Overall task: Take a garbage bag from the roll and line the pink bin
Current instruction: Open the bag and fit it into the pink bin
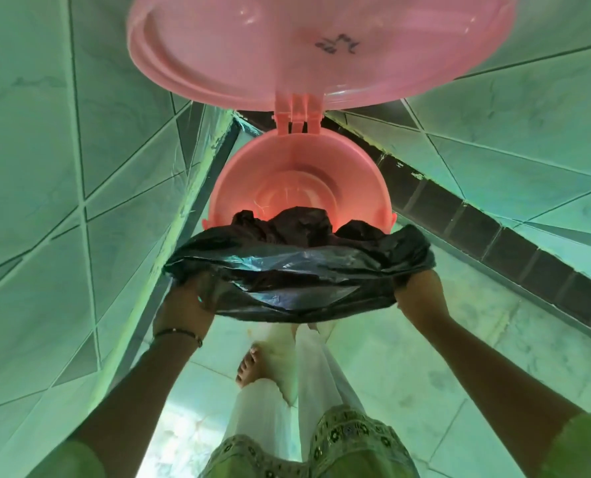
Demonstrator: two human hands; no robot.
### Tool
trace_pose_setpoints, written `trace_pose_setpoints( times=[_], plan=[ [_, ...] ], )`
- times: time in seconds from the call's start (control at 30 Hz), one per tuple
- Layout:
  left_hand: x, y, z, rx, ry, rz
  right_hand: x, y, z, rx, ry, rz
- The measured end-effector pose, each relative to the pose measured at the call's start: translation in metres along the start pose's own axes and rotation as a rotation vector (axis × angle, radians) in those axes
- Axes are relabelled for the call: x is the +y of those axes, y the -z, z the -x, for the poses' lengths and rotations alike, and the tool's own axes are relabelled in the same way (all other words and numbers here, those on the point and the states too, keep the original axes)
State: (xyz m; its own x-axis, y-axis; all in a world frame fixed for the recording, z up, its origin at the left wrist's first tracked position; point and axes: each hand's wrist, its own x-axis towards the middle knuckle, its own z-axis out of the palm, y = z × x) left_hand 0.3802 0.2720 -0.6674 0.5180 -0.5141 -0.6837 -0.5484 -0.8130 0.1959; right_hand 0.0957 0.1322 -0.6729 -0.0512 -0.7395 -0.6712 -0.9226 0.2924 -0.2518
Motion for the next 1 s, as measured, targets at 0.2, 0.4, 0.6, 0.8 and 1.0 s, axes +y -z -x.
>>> trace_pose_setpoints(
  times=[0.2, 0.4, 0.6, 0.8, 1.0],
  plan=[
    [0.024, 0.032, -0.049, 0.075, 0.131, 0.263, -0.030, 0.014, -0.043, 0.019, -0.200, -0.412],
    [0.051, 0.062, -0.085, 0.052, 0.044, 0.356, -0.053, 0.030, -0.087, 0.019, -0.026, -0.267],
    [0.097, 0.072, -0.109, -0.047, -0.178, 0.140, -0.075, 0.049, -0.097, 0.031, 0.266, 0.190],
    [0.137, 0.068, -0.118, -0.093, -0.292, 0.234, -0.099, 0.062, -0.108, 0.111, 0.407, 0.521],
    [0.143, 0.065, -0.125, -0.145, -0.033, 0.192, -0.090, 0.064, -0.124, 0.033, 0.469, 0.830]
  ],
)
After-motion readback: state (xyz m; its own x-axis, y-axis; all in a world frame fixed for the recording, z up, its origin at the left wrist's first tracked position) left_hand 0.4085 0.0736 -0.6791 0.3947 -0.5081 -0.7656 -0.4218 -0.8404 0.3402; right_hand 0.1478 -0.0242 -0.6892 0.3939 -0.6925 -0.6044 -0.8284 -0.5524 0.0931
